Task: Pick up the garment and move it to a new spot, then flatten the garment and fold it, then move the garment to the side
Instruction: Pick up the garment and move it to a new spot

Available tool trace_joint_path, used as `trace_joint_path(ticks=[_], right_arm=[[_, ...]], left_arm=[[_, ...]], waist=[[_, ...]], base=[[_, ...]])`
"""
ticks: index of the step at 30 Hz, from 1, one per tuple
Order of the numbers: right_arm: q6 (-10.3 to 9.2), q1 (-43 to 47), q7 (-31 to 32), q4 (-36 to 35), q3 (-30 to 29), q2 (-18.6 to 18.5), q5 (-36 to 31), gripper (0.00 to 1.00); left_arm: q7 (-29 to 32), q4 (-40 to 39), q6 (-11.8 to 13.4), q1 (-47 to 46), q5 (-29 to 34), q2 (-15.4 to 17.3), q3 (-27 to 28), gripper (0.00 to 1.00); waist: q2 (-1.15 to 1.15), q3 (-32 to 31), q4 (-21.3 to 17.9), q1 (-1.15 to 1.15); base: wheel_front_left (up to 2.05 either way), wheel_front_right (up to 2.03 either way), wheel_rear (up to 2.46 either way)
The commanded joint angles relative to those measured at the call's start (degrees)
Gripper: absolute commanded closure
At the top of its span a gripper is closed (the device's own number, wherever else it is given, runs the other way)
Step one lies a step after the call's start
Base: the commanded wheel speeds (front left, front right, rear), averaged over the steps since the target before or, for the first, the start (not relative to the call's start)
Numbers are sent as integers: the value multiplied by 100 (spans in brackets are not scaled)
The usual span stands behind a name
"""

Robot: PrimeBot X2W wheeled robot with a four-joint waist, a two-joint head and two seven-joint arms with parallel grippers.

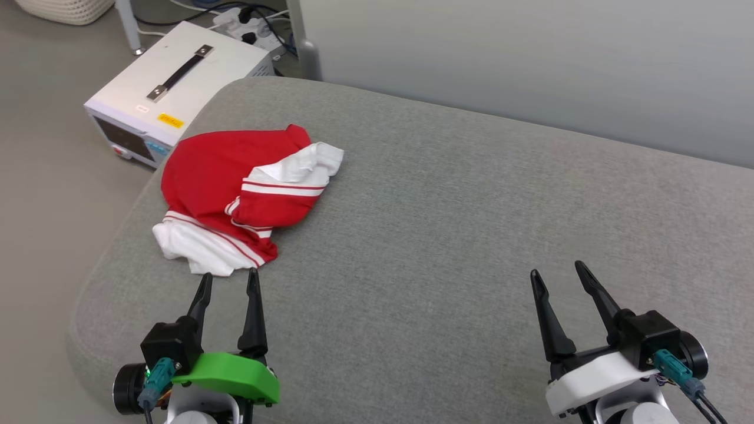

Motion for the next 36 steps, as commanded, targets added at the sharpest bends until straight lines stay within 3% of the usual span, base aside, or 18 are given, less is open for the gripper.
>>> trace_joint_path(ticks=[1,8,18,25,31,36], right_arm=[[-3,-32,-59,26,18,-11,70,0],[-3,-36,-111,109,126,-11,128,0],[-3,-58,-111,99,250,-11,171,0],[-3,-234,-111,-8,283,-18,29,0],[-3,-507,-111,-159,350,-198,-135,0],[-3,-762,-111,-334,335,-299,-181,0]], left_arm=[[-61,30,-35,-69,-30,-20,-30,0],[-113,75,-21,-71,78,-21,-194,0],[-113,-87,36,-97,-177,-21,-22,0],[-113,171,-301,-530,-186,-9,67,0],[66,1276,-564,-1818,-383,443,86,0],[824,1898,-643,-2965,-927,988,-47,0]], waist=[[0,18,369,0],[0,5,691,0],[0,85,704,0],[0,607,481,0],[0,1367,160,0],[0,1871,-135,0]], base=[[0,0,0],[0,0,0],[0,0,0],[0,0,0],[0,0,0],[0,0,0]])
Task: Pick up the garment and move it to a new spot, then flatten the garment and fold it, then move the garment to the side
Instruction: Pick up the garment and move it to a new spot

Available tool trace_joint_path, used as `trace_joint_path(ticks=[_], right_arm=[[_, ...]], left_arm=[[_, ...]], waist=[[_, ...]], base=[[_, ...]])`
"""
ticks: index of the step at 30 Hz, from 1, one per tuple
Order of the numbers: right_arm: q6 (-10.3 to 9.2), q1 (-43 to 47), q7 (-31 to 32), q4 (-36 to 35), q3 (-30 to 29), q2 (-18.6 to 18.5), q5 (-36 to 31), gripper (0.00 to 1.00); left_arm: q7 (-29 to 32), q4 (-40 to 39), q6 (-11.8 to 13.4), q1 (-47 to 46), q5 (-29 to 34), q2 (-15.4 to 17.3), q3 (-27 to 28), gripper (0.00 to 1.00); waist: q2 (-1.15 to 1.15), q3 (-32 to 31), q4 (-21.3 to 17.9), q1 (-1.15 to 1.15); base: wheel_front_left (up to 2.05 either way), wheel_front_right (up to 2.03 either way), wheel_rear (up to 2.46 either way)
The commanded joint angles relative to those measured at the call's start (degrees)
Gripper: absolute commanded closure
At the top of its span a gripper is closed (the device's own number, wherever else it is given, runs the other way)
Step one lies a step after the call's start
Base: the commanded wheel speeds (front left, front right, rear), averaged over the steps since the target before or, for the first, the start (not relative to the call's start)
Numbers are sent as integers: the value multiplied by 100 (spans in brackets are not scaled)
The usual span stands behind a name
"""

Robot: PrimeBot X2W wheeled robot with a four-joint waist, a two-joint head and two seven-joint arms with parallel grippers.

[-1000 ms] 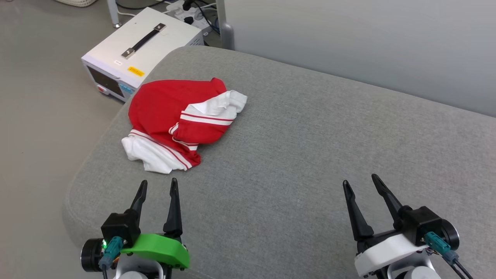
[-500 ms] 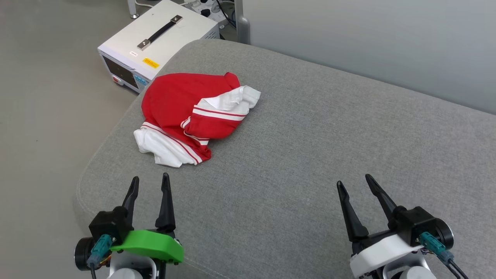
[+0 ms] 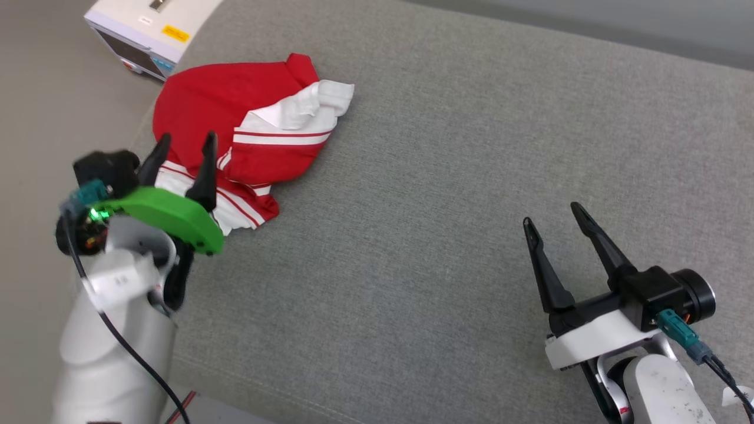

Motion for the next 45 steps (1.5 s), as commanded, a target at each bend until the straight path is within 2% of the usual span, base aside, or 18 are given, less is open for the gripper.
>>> trace_joint_path(ticks=[1,2,5,11,15,21,22,23,32,36,39,45], right_arm=[[-3,-128,-52,-57,13,-37,-48,0],[-3,-161,-52,-76,24,-46,-64,0],[-3,-264,-52,-105,57,-54,-74,0],[-3,-439,-52,-143,156,-103,-158,0],[-3,-533,-52,-160,195,-129,-177,0],[-3,-579,-52,-186,153,-100,-202,0],[-3,-576,-52,-188,145,-98,-202,0],[-3,-561,-52,-172,110,-90,-207,0],[-3,-491,-52,2,31,4,-226,0],[-3,-395,-52,87,-15,79,-181,0],[-3,-285,-52,132,-74,130,-143,0],[-3,-64,-52,154,-351,212,-78,0]], left_arm=[[353,157,-26,-319,-311,147,-128,0],[645,233,-27,-479,-556,235,-278,0],[1683,422,-29,-898,-1193,775,-823,0],[2890,775,-31,-1378,-2177,1542,-1304,0],[3405,1047,-31,-1513,-2615,1790,-1579,0],[3640,1193,-31,-1492,-3192,1908,-1845,0],[3677,1188,-31,-1474,-3278,1909,-1884,61],[3650,1081,-31,-1410,-3512,1938,-2014,100],[2946,803,-31,-1276,-3763,2144,-2165,100],[2049,586,-32,-1284,-3541,2262,-2139,100],[1621,466,-32,-1238,-3415,2273,-2177,100],[1321,23,-20,-1140,-3233,2342,-2307,100]], waist=[[0,672,-492,-1],[0,738,-531,-1],[0,983,-683,-1],[0,1373,-926,-1],[0,1544,-1059,-1],[0,1632,-1183,-1],[0,1630,-1189,-1],[0,1584,-1181,-1],[0,1036,-1129,-1],[0,617,-1143,-1],[0,296,-1187,-1],[0,-258,-1312,-1]], base=[[0,0,0],[0,0,0],[0,0,0],[0,0,0],[0,0,0],[0,0,0],[0,0,0],[0,0,0],[0,0,0],[0,0,0],[0,0,0],[0,0,0]])
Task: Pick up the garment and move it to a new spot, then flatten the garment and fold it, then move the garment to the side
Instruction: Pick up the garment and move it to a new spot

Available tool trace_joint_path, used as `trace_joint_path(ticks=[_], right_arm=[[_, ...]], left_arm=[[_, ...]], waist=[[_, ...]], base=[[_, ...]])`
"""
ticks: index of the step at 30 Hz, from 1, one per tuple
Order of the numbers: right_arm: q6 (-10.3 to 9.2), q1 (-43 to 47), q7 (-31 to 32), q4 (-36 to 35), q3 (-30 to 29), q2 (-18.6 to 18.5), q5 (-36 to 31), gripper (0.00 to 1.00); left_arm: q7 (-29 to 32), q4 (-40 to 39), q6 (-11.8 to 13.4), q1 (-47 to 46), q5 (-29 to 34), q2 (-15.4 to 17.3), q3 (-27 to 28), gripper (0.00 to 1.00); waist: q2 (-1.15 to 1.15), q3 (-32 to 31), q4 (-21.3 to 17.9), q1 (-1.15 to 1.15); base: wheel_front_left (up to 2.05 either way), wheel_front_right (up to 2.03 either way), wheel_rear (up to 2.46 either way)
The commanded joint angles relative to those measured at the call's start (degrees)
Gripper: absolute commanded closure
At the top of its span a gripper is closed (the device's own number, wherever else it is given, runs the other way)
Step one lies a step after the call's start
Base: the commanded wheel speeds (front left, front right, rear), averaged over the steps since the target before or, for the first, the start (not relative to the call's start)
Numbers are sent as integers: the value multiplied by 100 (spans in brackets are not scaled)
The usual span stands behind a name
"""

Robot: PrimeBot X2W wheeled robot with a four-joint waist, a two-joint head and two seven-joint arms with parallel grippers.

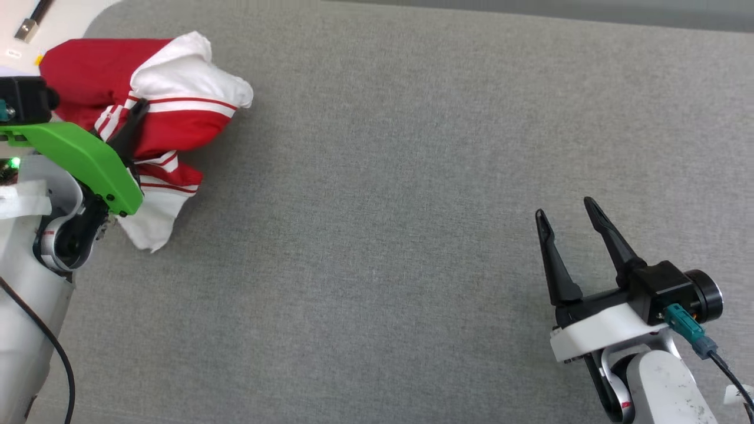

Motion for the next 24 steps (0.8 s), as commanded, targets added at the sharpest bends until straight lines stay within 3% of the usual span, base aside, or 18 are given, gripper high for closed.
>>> trace_joint_path(ticks=[1,10,17,24], right_arm=[[-3,88,-12,3,-67,27,61,0],[-3,305,-12,-49,-441,60,142,0],[-3,332,-12,-112,-671,62,221,0],[-3,287,-12,-142,-917,62,629,0]], left_arm=[[-71,-150,32,86,134,3,-38,100],[-31,-969,259,202,479,-393,-513,100],[-50,-1037,243,159,750,-1098,-1121,100],[-336,-591,255,316,1126,-1912,-1792,100]], waist=[[0,-528,-153,0],[0,-951,-505,0],[0,-1038,-1032,0],[0,-1018,-1725,0]], base=[[0,0,0],[0,0,0],[0,0,0],[0,0,0]])
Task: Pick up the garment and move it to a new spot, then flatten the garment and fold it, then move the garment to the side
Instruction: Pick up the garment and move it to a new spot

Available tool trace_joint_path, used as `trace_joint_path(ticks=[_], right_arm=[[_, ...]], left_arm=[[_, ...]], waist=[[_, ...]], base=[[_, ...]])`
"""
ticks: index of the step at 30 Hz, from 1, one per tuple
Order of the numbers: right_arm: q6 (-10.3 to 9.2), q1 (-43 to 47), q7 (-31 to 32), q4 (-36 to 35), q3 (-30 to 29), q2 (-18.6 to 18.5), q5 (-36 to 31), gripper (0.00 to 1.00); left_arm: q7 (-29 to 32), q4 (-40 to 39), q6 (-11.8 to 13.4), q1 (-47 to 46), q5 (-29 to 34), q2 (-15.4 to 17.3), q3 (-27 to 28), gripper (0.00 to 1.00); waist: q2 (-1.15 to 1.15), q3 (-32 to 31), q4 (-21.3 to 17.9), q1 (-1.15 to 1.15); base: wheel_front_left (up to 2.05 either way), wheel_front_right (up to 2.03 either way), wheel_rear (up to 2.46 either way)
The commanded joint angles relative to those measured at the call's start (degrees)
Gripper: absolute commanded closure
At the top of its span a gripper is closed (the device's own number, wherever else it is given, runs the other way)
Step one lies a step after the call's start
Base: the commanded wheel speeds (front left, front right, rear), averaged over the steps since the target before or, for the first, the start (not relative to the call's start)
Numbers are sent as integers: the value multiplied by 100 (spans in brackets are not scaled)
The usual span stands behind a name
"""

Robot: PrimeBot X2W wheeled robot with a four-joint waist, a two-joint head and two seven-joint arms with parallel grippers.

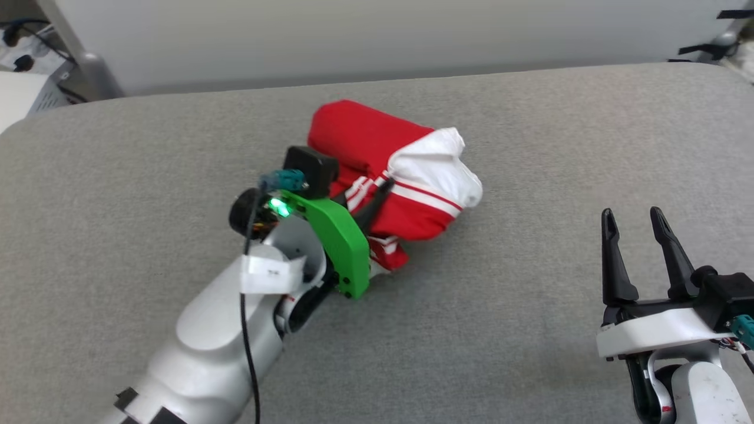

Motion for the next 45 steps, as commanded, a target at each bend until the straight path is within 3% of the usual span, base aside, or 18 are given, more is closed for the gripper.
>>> trace_joint_path(ticks=[1,5,6,7,11,16,25,33,38,45], right_arm=[[-3,8,-12,-33,-17,-4,46,0],[-3,51,-12,-31,-8,-4,62,0],[-3,67,-12,-26,15,-4,53,0],[-3,81,-12,-24,29,-4,53,0],[-3,152,-12,-16,58,-4,58,0],[-3,251,-12,25,58,-4,24,0],[-3,449,-12,140,-52,-4,-104,0],[-3,647,-12,129,-160,-4,-179,0],[-3,773,-12,44,-248,-4,-203,0],[-3,891,-12,-36,-301,-4,-183,0]], left_arm=[[-131,144,26,136,116,-138,-80,100],[-403,633,71,296,337,-518,-390,97],[-470,783,91,331,421,-602,-487,25],[-505,906,95,359,486,-671,-575,0],[-585,1345,7,504,603,-949,-907,0],[-850,1612,-78,580,585,-1118,-1043,0],[-1428,1486,-60,532,421,-1032,-779,0],[-1916,962,484,940,313,-375,-20,0],[-1972,42,673,1761,494,-60,829,0],[-1975,-908,682,2982,998,-230,1858,0]], waist=[[-1,-24,-542,0],[-1,-1,-827,0],[-1,-2,-886,0],[-1,-4,-920,0],[-1,-46,-962,0],[-1,-195,-721,0],[-1,-624,37,0],[-1,-917,495,0],[-1,-932,637,0],[-1,-903,727,0]], base=[[0,0,0],[0,0,0],[0,0,0],[0,0,0],[0,0,0],[0,0,0],[0,0,0],[0,0,0],[0,0,0],[0,0,0]])
